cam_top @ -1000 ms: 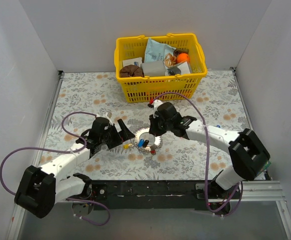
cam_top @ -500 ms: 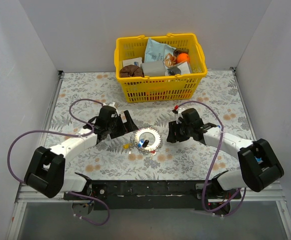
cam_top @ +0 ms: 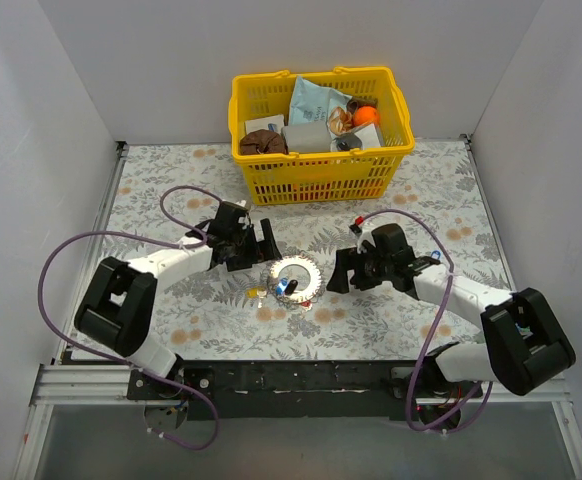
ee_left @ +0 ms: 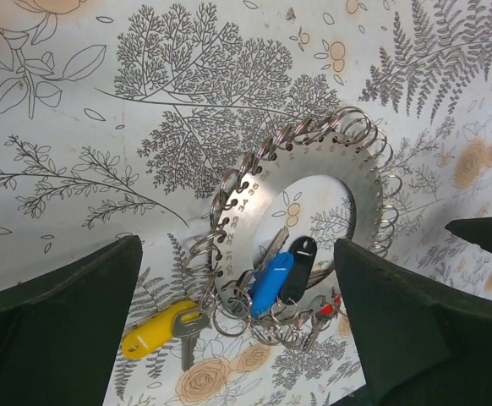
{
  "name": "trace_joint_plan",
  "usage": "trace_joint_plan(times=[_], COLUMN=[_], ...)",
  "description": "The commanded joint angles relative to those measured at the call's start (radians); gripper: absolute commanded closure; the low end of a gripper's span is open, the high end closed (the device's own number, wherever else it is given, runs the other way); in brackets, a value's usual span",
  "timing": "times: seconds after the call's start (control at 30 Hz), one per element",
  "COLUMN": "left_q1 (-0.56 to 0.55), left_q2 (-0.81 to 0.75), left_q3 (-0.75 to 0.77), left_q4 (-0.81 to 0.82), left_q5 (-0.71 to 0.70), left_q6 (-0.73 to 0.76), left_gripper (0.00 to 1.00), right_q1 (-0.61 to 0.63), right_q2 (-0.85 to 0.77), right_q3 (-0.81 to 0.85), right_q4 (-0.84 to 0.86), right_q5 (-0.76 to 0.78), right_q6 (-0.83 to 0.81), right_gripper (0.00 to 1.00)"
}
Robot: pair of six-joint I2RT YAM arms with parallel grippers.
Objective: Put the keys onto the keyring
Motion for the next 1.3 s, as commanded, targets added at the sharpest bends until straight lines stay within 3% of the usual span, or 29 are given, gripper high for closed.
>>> trace_joint_plan(times=[0.0, 0.27, 0.5, 0.6, 0.97, 1.27], left_q1=[-0.004, -0.013, -0.017, -0.025, -0.042, -0.079], left_q2=[0.027, 0.047, 0.016, 0.016, 0.036, -0.024], left_q3=[0.043, 0.016, -0.072, -0.107, -0.144, -0.208], left_q4=[-0.015, -0.001, 0.077, 0.110, 0.117, 0.113], left_q5=[0.005, 0.037, 0.100, 0.123, 0.137, 0.140], left_q6=[0.024, 0.019, -0.015, -0.025, -0.039, -0.097], left_gripper=[0.02, 0.02, 0.02, 0.04, 0.22, 0.25], right_q1=[-0.003, -0.001, 0.006, 0.012, 0.017, 0.042], right_q2=[0.054, 0.149, 0.249, 0.292, 0.387, 0.467], right_q3=[-0.006, -0.032, -0.012, 0.009, 0.118, 0.210], right_q4=[0.096, 0.196, 0.241, 0.248, 0.232, 0.215], right_q5=[-0.099, -0.207, -0.197, -0.198, -0.187, -0.190], right_q6=[0.037, 0.117, 0.140, 0.142, 0.119, 0.108], right_gripper=[0.11, 0.25, 0.44, 0.47, 0.52, 0.52])
